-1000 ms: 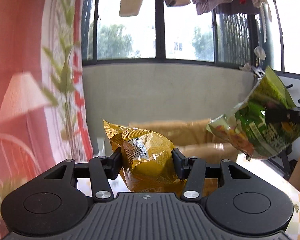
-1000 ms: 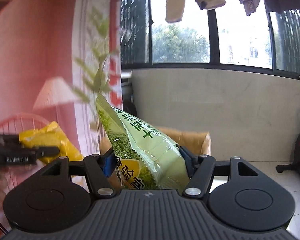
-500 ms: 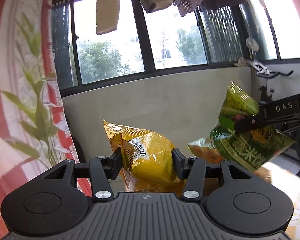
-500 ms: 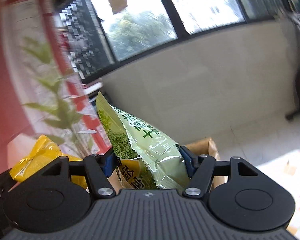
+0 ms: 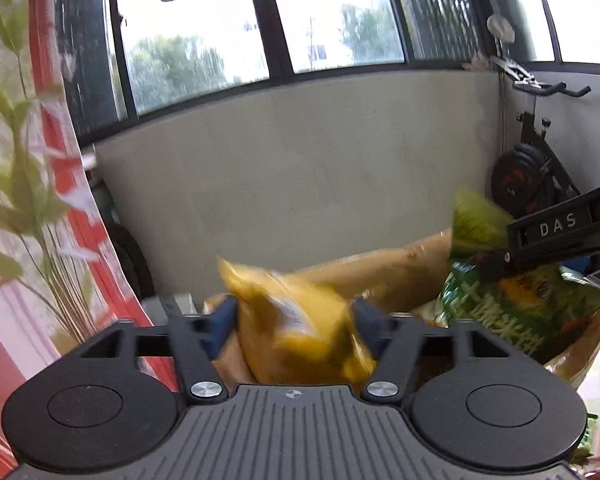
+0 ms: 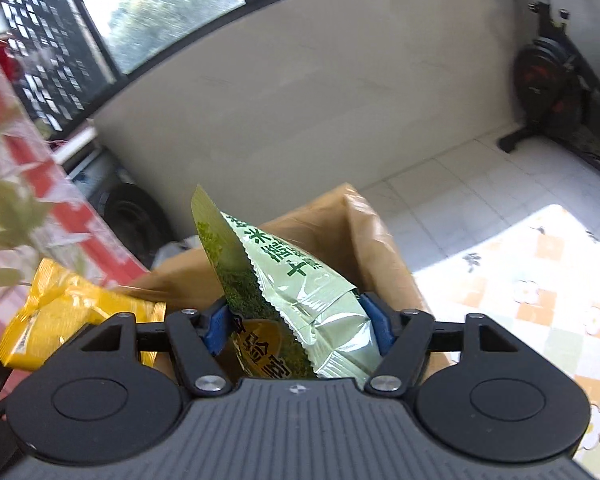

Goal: Organize snacks
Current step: 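Lift both bags over the box and release them inside, then lower left tool onto orange chip bag while right tool grasps bread packet, then carry orange chip bag and bread packet over the box and release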

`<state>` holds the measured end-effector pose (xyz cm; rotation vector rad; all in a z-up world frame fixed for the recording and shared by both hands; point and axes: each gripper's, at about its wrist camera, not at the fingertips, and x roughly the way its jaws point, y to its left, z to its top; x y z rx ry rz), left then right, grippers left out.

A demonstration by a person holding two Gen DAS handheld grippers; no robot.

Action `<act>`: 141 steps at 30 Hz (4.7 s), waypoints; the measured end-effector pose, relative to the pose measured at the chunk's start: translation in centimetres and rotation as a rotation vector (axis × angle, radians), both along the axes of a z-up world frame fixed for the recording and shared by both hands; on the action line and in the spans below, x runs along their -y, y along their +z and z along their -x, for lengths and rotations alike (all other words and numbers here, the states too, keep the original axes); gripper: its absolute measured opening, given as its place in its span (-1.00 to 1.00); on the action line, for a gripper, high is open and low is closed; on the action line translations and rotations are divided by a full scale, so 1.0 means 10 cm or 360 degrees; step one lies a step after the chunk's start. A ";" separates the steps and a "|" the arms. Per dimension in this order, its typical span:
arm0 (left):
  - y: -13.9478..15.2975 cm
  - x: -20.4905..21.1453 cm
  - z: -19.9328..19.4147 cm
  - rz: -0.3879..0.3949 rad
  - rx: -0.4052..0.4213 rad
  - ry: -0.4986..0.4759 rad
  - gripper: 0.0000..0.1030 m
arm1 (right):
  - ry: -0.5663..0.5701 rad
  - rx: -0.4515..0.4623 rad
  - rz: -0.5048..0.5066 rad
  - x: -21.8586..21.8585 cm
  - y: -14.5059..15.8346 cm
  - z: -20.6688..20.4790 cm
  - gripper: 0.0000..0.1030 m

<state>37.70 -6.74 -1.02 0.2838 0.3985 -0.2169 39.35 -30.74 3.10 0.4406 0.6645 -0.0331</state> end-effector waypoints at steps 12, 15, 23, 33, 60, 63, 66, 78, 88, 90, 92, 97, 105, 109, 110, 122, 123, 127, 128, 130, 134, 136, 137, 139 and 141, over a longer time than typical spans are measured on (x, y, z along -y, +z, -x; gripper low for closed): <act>0.16 -0.32 0.33 0.0221 -0.0025 0.0090 0.73 | 0.0238 0.0180 0.0265 -0.22 0.17 0.22 0.67; 0.22 -0.44 0.53 0.0260 -0.0041 0.0133 0.73 | 0.0339 0.0226 0.0329 -0.26 0.18 0.41 0.67; 0.32 -0.74 1.05 0.0273 -0.0056 0.0365 0.74 | 0.0537 0.0329 0.0451 -0.27 0.12 0.94 0.67; 0.26 -0.87 1.69 0.0258 -0.0023 0.0380 0.75 | 0.0578 0.0351 0.0421 -0.22 -0.09 1.48 0.67; -0.88 -1.25 2.59 0.0344 -0.0347 0.0453 0.75 | 0.0554 0.0300 0.0461 -0.55 -1.18 2.38 0.67; -1.03 -1.25 2.61 0.0365 -0.0434 0.0445 0.75 | 0.0599 0.0265 0.0498 -0.61 -1.29 2.41 0.67; -1.16 -1.22 2.57 0.0387 -0.0525 0.0405 0.74 | 0.0650 0.0238 0.0517 -0.67 -1.36 2.43 0.67; -1.47 -1.26 2.52 0.0511 -0.0766 0.0422 0.74 | 0.0713 0.0157 0.0576 -0.76 -1.53 2.43 0.67; -1.61 -1.36 2.38 0.0725 -0.0962 0.0457 0.74 | 0.0719 0.0140 0.0592 -0.78 -1.55 2.43 0.67; -1.64 -1.37 2.31 0.0746 -0.0977 0.0469 0.75 | 0.0714 0.0132 0.0592 -0.77 -1.56 2.42 0.67; -1.65 -1.35 2.25 0.0750 -0.0974 0.0473 0.76 | 0.0706 0.0129 0.0589 -0.75 -1.57 2.41 0.67; -1.71 -1.27 2.10 0.0733 -0.0983 0.0500 0.80 | 0.0691 0.0107 0.0581 -0.71 -1.60 2.38 0.67; -1.92 -1.21 2.10 0.0677 -0.1024 0.0487 0.70 | 0.0731 0.0073 0.0594 -0.76 -1.71 2.31 0.67; -1.87 -1.18 2.13 0.0637 -0.0959 0.0427 0.29 | 0.0747 0.0049 0.0587 -0.77 -1.76 2.22 0.67; -1.86 -1.17 2.14 0.0617 -0.0941 0.0417 0.24 | 0.0755 0.0035 0.0589 -0.78 -1.77 2.19 0.67; -1.73 -1.17 2.13 0.0529 -0.0773 0.0450 -0.06 | 0.0812 -0.0043 0.0640 -0.82 -1.88 2.08 0.44; -1.72 -1.16 2.13 0.0516 -0.0757 0.0450 -0.06 | 0.0810 -0.0040 0.0636 -0.81 -1.89 2.09 0.43; -1.67 -1.13 2.12 0.0467 -0.0678 0.0451 -0.06 | 0.0803 -0.0042 0.0616 -0.80 -1.90 2.10 0.43; -1.67 -1.13 2.11 0.0453 -0.0668 0.0455 -0.06 | 0.0804 -0.0041 0.0622 -0.80 -1.90 2.10 0.44; -1.67 -1.14 2.10 0.0445 -0.0659 0.0467 -0.06 | 0.0806 -0.0038 0.0624 -0.80 -1.91 2.09 0.46; -1.60 -1.16 2.12 0.0438 -0.0604 0.0469 -0.06 | 0.0805 -0.0028 0.0600 -0.78 -1.90 2.10 0.43; -1.55 -1.15 2.14 0.0429 -0.0564 0.0462 -0.06 | 0.0791 -0.0028 0.0583 -0.77 -1.88 2.11 0.41; -1.52 -1.14 2.15 0.0422 -0.0542 0.0460 -0.06 | 0.0784 -0.0021 0.0573 -0.75 -1.87 2.12 0.41; -1.45 -1.12 2.16 0.0410 -0.0500 0.0451 -0.06 | 0.0764 -0.0001 0.0554 -0.72 -1.82 2.14 0.40; -1.39 -1.10 2.17 0.0399 -0.0456 0.0442 -0.06 | 0.0746 0.0025 0.0543 -0.69 -1.77 2.17 0.40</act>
